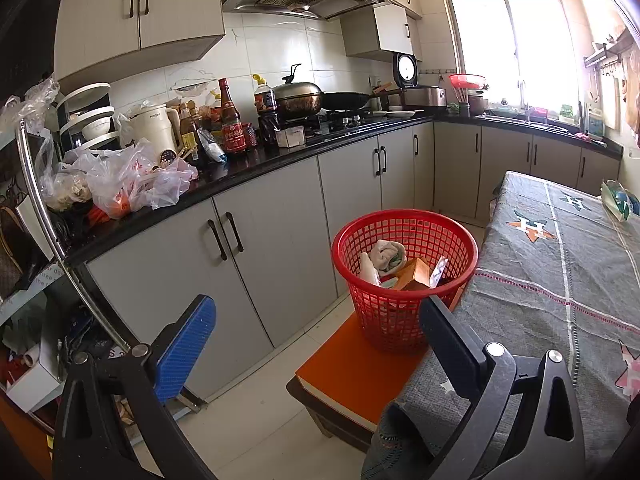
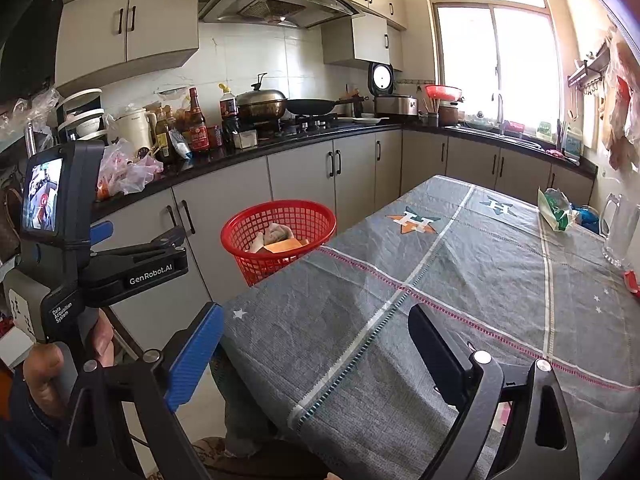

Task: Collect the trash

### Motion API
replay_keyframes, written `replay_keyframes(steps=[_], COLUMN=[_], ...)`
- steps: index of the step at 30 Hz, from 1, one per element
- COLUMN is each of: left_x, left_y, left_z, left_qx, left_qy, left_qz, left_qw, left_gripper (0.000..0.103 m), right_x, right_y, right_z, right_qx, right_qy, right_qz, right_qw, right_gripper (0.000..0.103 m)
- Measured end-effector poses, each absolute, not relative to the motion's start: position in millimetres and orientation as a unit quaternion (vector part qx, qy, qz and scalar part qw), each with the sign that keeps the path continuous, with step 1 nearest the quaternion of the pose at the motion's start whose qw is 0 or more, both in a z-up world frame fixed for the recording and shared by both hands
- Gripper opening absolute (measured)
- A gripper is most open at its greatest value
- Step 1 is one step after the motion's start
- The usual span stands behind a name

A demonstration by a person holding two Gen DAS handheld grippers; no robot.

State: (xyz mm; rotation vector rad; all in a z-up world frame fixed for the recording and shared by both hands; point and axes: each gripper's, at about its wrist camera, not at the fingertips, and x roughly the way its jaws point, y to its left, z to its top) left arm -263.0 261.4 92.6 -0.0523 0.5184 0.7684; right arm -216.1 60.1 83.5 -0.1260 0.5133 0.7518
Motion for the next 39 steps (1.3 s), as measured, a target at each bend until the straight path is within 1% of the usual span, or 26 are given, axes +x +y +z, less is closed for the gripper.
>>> replay_keyframes(steps=[34,39], left_x=[-265.6,-267.7], left_y=[265.9,265.4], left_z=[88.7,85.7], left_qx=[-0.024,-0.010], left_qy=[0.251,0.248], left_qz=[0.372,0.379], left_qw=[0.893,0.891], left_gripper=[0.101,0.101], right_x=[-210.3,-209.0], right_y=[65.2,64.6], right_z=[77.0,73.6], right_qx=[-0.064,-0.060], right_qy=[0.260,0.266], right_qz=[0.362,0.362], right_qw=[0.893,0.891], right_gripper=[0.097,0.097])
